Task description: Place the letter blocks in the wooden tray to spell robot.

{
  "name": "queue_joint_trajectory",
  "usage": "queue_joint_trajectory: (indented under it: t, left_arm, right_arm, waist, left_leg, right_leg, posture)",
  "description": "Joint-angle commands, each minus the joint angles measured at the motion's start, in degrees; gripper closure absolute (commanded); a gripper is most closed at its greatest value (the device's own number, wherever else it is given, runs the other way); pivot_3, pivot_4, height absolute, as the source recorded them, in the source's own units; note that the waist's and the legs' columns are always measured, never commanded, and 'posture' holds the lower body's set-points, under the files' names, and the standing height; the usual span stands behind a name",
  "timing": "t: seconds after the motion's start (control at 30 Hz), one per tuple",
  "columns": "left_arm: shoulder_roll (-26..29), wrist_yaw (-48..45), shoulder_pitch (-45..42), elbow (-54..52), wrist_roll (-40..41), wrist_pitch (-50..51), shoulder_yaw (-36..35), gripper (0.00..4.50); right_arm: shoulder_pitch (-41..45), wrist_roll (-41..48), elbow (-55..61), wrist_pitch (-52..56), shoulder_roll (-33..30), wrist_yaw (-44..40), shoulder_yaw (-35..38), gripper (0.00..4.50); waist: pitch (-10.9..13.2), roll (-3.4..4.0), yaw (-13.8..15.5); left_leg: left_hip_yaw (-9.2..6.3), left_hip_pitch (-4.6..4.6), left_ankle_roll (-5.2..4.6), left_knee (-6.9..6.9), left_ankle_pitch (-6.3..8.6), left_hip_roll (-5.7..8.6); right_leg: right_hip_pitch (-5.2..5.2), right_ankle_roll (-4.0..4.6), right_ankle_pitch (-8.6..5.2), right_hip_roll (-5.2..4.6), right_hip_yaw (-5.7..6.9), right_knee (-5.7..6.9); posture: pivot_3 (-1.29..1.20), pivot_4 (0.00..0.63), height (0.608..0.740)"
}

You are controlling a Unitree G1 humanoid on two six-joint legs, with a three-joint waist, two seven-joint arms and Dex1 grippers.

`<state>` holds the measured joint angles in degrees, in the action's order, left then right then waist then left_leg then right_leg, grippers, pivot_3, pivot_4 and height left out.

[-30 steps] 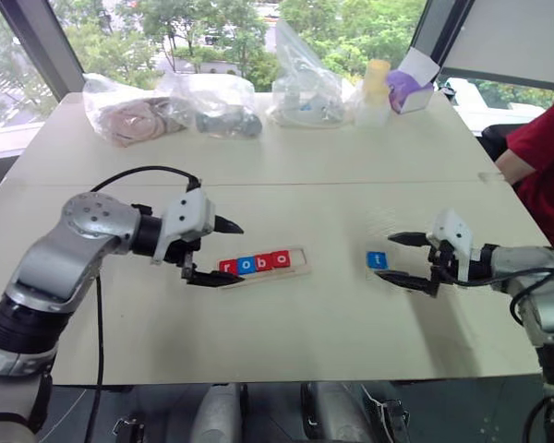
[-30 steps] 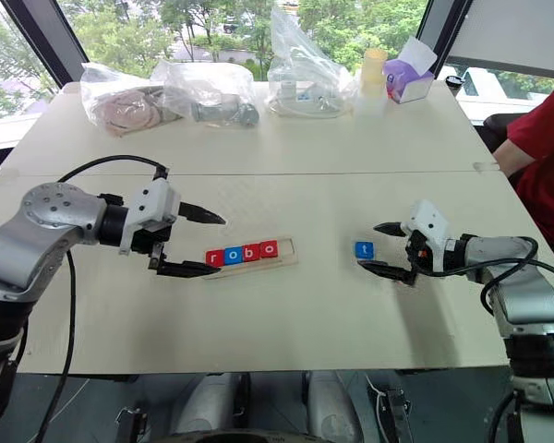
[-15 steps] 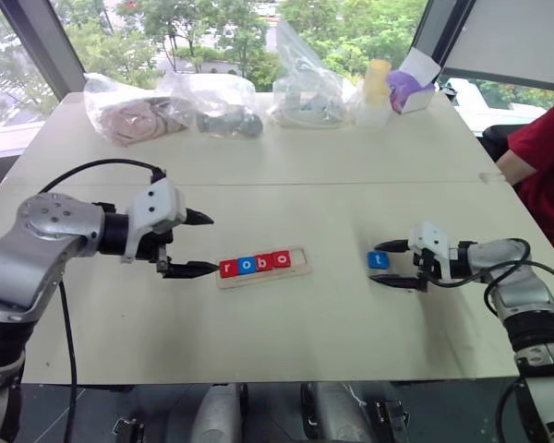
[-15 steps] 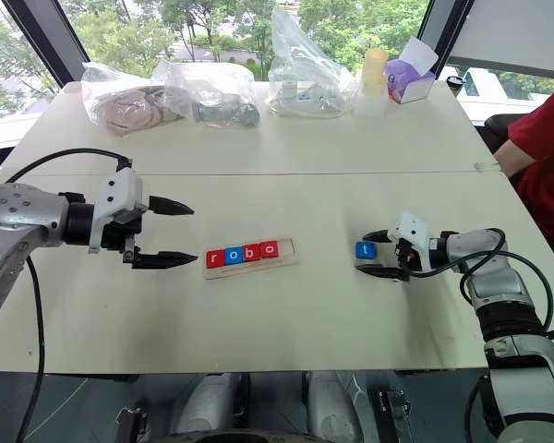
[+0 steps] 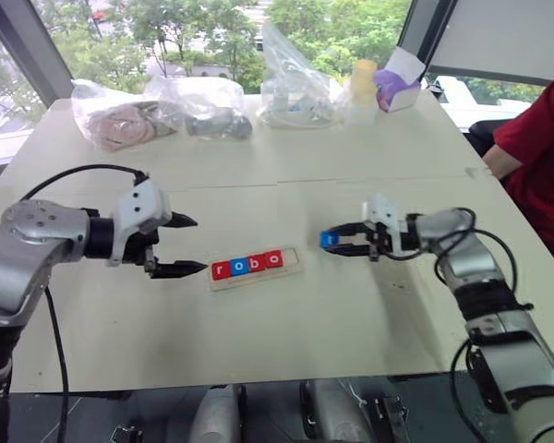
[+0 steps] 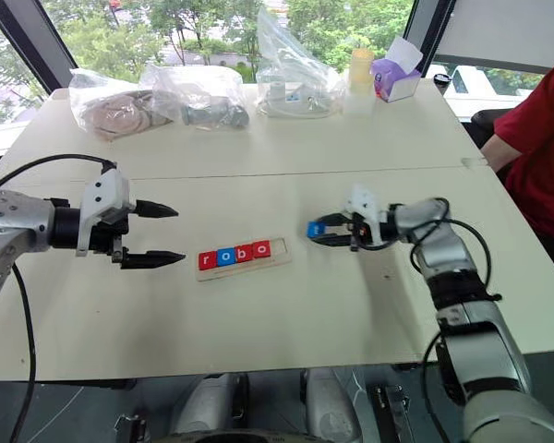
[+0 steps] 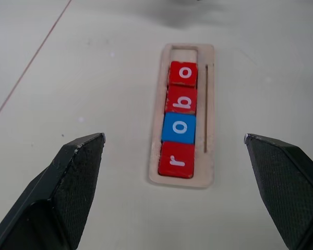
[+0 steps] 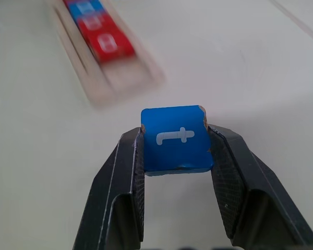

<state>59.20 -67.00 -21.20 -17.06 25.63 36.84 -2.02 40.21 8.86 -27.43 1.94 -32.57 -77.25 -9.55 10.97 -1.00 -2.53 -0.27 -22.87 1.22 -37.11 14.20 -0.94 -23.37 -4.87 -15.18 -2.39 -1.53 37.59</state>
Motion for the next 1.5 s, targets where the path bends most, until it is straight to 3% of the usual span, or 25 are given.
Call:
queue_joint_trajectory:
  t: [0.03, 0.47, 1.5]
  left_arm:
    - [1.67, 0.94, 2.77, -2.44, 0.28, 0.22, -3.52, 0.00]
    - [-0.30, 7.30, 9.03, -7.07, 1.52, 2.05, -6.05, 0.00]
    - [-3.38, 10.27, 7.66, -5.81, 0.03, 0.33, -2.52, 0.00]
  right_arm:
    - [1.78, -1.38, -1.65, -2.12, 1.41, -1.34, -2.00, 3.32]
    - [8.64, -6.49, -14.32, -11.69, 6.39, -4.10, -6.29, 3.32]
    - [8.95, -10.89, -17.77, -16.06, 11.20, -1.61, -7.60, 3.32]
  waist:
    - [0.00, 0.00, 0.41]
    - [0.00, 0.00, 0.28]
    - [0.00, -0.01, -0.05]
  left_leg:
    - [0.00, -0.04, 0.00, 0.00, 0.00, 0.00]
    - [-0.04, -0.35, 0.01, -0.10, 0.00, 0.05]
    - [-0.05, -0.22, 0.01, -0.05, 0.00, 0.03]
  right_leg:
    - [0.00, 0.00, 0.00, -0.03, 0.03, -0.01]
    - [-0.20, -0.06, -0.01, -0.26, 0.08, -0.08]
    - [-0.15, -0.05, 0.00, -0.22, 0.08, -0.04]
  posture:
    - [0.00, 0.150, 0.740]
    - [0.00, 0.150, 0.740]
    - [0.00, 0.150, 0.740]
